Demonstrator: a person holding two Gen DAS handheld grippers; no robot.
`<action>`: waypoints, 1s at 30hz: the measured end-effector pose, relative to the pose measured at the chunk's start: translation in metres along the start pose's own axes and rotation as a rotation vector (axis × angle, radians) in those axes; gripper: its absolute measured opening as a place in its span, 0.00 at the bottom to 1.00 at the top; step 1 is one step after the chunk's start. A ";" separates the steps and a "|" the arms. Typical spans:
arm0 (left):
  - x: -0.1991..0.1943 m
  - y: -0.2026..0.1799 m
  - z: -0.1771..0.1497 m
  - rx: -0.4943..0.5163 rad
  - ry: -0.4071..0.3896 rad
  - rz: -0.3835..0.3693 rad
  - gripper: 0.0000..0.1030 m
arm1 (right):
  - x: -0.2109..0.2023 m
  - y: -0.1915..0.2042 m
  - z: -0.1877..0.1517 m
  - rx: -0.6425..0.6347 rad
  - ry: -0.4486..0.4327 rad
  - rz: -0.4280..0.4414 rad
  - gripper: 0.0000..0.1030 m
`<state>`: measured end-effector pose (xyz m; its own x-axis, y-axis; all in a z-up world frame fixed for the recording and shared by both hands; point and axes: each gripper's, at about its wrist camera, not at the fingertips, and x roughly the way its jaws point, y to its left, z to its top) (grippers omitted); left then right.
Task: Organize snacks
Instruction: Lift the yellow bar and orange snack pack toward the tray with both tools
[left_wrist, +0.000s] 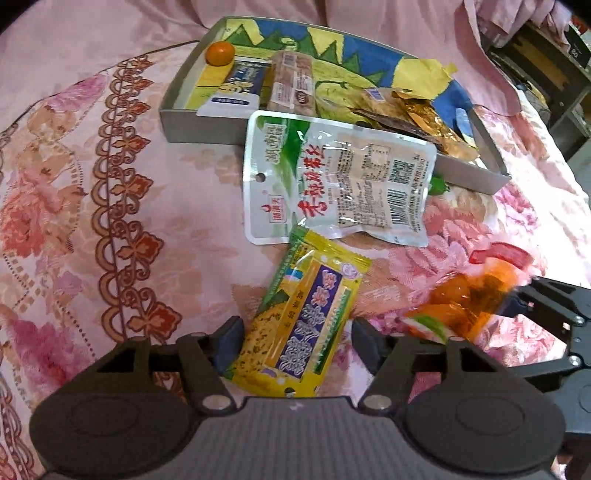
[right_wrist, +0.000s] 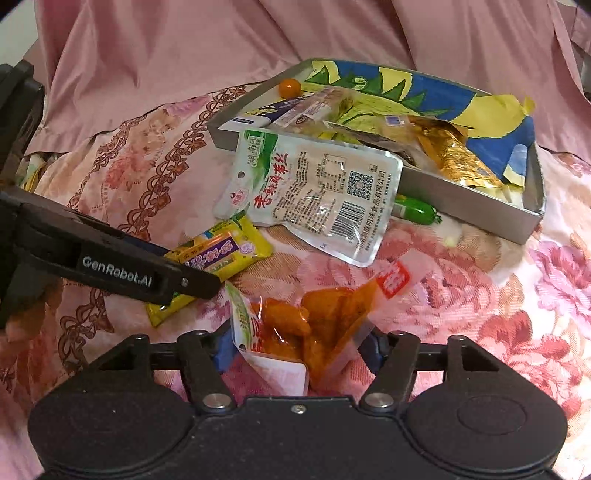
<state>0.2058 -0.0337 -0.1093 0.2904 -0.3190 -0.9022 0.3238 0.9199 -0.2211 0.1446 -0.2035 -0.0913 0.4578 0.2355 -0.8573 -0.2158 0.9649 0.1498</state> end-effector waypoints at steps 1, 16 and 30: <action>0.001 0.000 0.000 0.001 0.000 -0.004 0.69 | 0.003 0.000 0.002 0.004 0.001 0.004 0.66; -0.014 -0.002 -0.007 0.026 -0.031 0.035 0.56 | -0.001 0.027 -0.007 -0.188 -0.035 -0.090 0.53; -0.067 -0.008 -0.031 -0.106 -0.192 0.001 0.56 | -0.061 0.040 -0.021 -0.184 -0.239 -0.129 0.54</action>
<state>0.1558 -0.0123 -0.0585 0.4599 -0.3462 -0.8177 0.2294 0.9359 -0.2672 0.0903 -0.1814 -0.0435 0.6765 0.1544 -0.7200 -0.2850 0.9565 -0.0627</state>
